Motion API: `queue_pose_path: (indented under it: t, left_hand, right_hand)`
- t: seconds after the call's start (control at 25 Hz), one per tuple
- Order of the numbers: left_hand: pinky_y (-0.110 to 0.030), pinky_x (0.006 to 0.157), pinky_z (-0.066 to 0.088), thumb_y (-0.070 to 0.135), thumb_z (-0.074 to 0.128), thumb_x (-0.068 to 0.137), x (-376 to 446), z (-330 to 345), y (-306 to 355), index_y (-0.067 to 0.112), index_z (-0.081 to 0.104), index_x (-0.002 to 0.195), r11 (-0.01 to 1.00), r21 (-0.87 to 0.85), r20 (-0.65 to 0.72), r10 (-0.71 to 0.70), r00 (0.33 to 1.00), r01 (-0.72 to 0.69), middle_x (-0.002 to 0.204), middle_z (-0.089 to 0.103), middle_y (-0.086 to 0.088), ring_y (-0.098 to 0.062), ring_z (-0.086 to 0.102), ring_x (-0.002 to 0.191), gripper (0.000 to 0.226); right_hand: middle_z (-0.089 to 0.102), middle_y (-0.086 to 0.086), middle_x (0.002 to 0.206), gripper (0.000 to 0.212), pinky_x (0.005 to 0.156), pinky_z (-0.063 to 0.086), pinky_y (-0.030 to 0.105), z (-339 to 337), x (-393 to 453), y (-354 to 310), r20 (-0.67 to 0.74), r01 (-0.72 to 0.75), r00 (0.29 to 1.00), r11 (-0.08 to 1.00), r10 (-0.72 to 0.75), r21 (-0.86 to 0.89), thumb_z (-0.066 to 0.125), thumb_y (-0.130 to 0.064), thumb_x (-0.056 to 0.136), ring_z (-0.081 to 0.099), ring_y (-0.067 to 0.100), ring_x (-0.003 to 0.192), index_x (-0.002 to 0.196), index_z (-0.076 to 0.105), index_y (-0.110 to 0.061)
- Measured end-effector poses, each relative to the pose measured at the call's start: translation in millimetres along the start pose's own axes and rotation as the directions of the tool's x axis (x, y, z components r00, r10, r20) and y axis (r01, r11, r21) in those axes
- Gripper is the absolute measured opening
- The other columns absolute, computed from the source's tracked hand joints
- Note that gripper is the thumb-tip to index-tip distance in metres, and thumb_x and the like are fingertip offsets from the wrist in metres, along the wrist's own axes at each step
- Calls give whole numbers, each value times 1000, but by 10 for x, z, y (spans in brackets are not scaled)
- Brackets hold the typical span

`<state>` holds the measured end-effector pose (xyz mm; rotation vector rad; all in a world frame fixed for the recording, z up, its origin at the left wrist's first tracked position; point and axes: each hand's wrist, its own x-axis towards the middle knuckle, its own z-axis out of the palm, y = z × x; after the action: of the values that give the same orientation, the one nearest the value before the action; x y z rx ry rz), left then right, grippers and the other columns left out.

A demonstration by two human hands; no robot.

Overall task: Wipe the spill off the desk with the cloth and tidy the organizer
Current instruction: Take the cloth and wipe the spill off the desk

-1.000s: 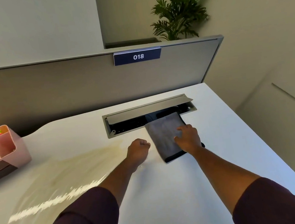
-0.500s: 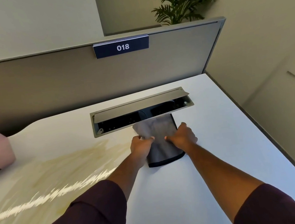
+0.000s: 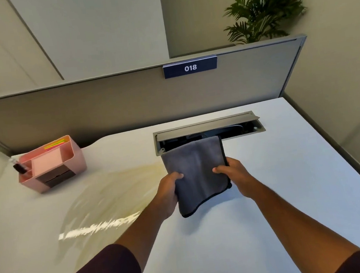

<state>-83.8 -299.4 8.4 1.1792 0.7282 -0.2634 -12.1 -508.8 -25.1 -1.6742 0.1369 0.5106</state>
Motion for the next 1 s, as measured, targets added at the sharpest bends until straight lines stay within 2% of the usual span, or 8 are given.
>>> queue_pose_path:
  t: [0.12, 0.24, 0.48, 0.6, 0.72, 0.8, 0.88, 1.0]
  left_hand:
    - [-39, 87, 55, 9, 59, 87, -295, -489, -6, 18, 63, 124, 998, -63, 78, 15, 997, -10, 122, 74, -7, -29, 66, 116, 38]
    - [-44, 89, 59, 3, 60, 91, -416, -864, -109, 22, 61, 126, 999, -34, 115, 18, 993, -14, 123, 72, -6, -32, 67, 115, 40]
    - [-42, 79, 63, 6, 67, 88, -462, -1546, -491, 17, 65, 110, 991, 129, -128, -10, 992, 26, 110, 73, -12, -31, 72, 99, 24]
    - [-41, 84, 57, 11, 63, 89, -437, -1962, -583, 23, 67, 100, 948, 307, -187, 149, 971, -86, 107, 73, -7, -30, 70, 101, 16]
    - [-30, 78, 49, 9, 62, 92, -473, -2449, -630, 25, 69, 97, 825, 498, -155, 388, 908, -267, 99, 72, 5, -23, 68, 101, 18]
    - [-33, 86, 47, 3, 63, 91, -486, -2837, -646, 18, 69, 105, 661, 654, -129, 577, 806, -368, 104, 71, 0, -27, 66, 105, 21]
    - [-43, 94, 46, 5, 65, 91, -454, -3247, -668, 12, 66, 116, 502, 800, -144, 693, 706, -328, 115, 66, -8, -35, 60, 109, 27]
    - [-55, 97, 45, 33, 53, 94, -427, -3799, -704, 11, 58, 125, 518, 847, -322, 680, 659, -121, 125, 57, -18, -43, 54, 115, 38]
  right_hand:
    - [75, 10, 122, 32, 95, 60, 48, 254, -309, 101, 147, -58, 989, 981, 30, 188, 69, -11, 95, 69, 32, 114, 126, 66, -14]
    - [76, 10, 122, 38, 91, 62, 44, 554, -574, 275, 123, -75, 991, 978, 52, 194, 72, -7, 92, 70, 33, 114, 128, 65, -15]
    - [64, 7, 137, 45, 93, 54, 38, 1024, -995, 613, -173, -76, 984, 959, 28, -275, 69, -15, 99, 64, 25, 117, 140, 53, -20]
    - [57, 10, 146, 56, 105, 49, 47, 1146, -1102, 744, -464, -200, 885, 864, -42, -461, 69, -23, 98, 56, 32, 130, 149, 47, -20]
    - [47, 12, 152, 60, 109, 43, 54, 1522, -1242, 853, -595, -302, 789, 747, -152, -592, 69, -35, 94, 42, 35, 141, 148, 47, -20]
    - [37, 12, 159, 73, 116, 35, 57, 1860, -1270, 922, -512, -264, 834, 664, -207, -699, 65, -54, 91, 30, 36, 150, 153, 41, -22]
    - [18, 12, 169, 96, 122, 18, 63, 2122, -1157, 949, -416, -260, 896, 576, -157, -775, 52, -81, 84, 11, 40, 158, 161, 27, -30]
    - [-12, 11, 174, 114, 117, -3, 76, 2287, -877, 1019, -344, -274, 937, 494, -56, -825, 26, -104, 68, -17, 48, 156, 162, -2, -47]
